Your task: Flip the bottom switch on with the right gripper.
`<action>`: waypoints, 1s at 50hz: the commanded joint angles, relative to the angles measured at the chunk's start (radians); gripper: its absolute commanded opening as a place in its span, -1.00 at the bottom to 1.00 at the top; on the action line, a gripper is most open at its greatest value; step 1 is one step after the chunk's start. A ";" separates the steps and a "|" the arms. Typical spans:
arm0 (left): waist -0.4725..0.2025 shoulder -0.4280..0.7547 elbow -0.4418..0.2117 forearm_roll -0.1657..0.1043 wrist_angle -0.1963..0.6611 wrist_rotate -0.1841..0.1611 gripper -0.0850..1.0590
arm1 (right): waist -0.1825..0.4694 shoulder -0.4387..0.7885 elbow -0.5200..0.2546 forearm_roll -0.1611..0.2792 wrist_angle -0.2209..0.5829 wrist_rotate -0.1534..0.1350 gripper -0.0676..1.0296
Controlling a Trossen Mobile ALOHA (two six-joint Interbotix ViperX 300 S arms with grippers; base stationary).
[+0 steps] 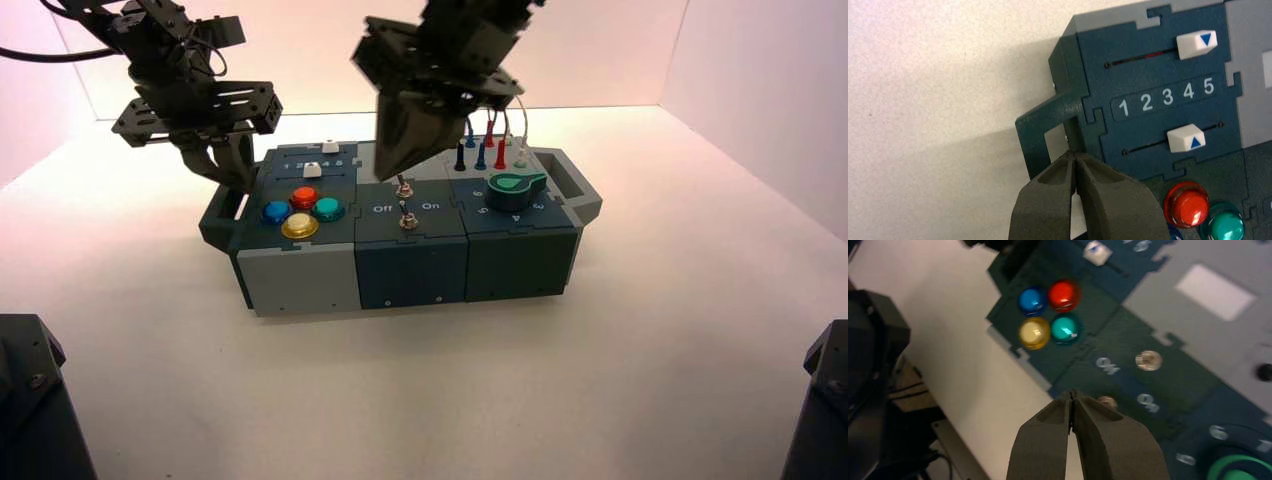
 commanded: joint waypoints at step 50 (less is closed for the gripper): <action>0.003 -0.006 -0.037 0.005 -0.006 0.003 -0.91 | 0.023 0.031 0.000 -0.017 -0.098 -0.002 -0.92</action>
